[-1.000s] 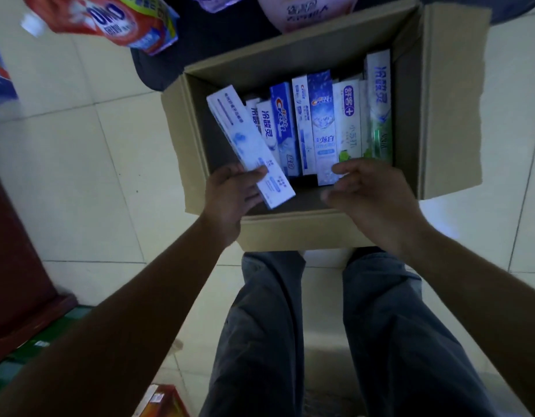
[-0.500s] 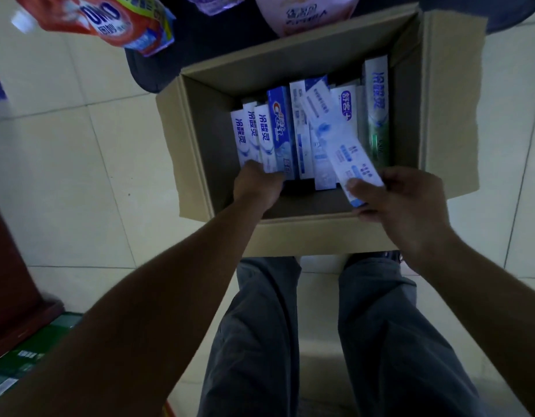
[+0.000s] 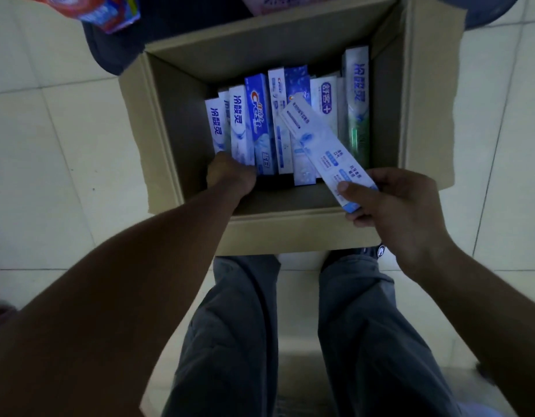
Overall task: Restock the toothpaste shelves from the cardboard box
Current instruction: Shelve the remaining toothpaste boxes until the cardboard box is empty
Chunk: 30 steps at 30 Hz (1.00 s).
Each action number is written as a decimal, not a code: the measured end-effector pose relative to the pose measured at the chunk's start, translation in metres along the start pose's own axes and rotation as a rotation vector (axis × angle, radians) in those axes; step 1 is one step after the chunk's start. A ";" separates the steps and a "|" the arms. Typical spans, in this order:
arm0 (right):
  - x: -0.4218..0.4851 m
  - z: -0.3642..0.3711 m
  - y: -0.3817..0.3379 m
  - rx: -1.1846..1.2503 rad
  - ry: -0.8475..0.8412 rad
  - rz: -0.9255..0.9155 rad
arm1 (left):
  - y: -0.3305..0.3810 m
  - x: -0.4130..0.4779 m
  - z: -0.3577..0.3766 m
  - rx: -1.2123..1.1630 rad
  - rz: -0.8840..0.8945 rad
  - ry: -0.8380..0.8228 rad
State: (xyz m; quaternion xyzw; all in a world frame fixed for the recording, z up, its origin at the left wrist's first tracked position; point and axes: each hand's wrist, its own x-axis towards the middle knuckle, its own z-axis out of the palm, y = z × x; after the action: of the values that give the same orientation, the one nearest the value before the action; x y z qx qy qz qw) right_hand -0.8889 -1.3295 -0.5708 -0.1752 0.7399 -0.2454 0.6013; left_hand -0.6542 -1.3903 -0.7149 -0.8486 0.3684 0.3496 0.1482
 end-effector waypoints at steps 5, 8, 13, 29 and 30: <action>-0.028 -0.002 -0.043 -0.031 0.000 -0.049 | -0.014 -0.048 -0.083 -0.134 0.267 0.176; -0.058 -0.008 -0.084 -0.057 -0.008 -0.094 | -0.027 -0.087 -0.140 -0.194 0.393 0.267; -0.127 -0.029 -0.181 -0.086 -0.061 -0.192 | -0.037 -0.173 -0.242 -0.615 0.511 0.317; -0.416 -0.087 -0.440 -0.070 -0.293 -0.975 | 0.023 -0.417 -0.591 -0.746 0.777 0.211; -0.431 -0.090 -0.450 -0.059 -0.299 -1.040 | 0.023 -0.428 -0.607 -0.773 0.750 0.119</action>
State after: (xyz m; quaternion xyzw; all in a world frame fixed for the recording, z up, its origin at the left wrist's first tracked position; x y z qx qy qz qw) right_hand -0.9000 -1.4450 0.0475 -0.5684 0.4684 -0.4621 0.4940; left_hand -0.5843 -1.4917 0.0184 -0.6700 0.4982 0.4399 -0.3306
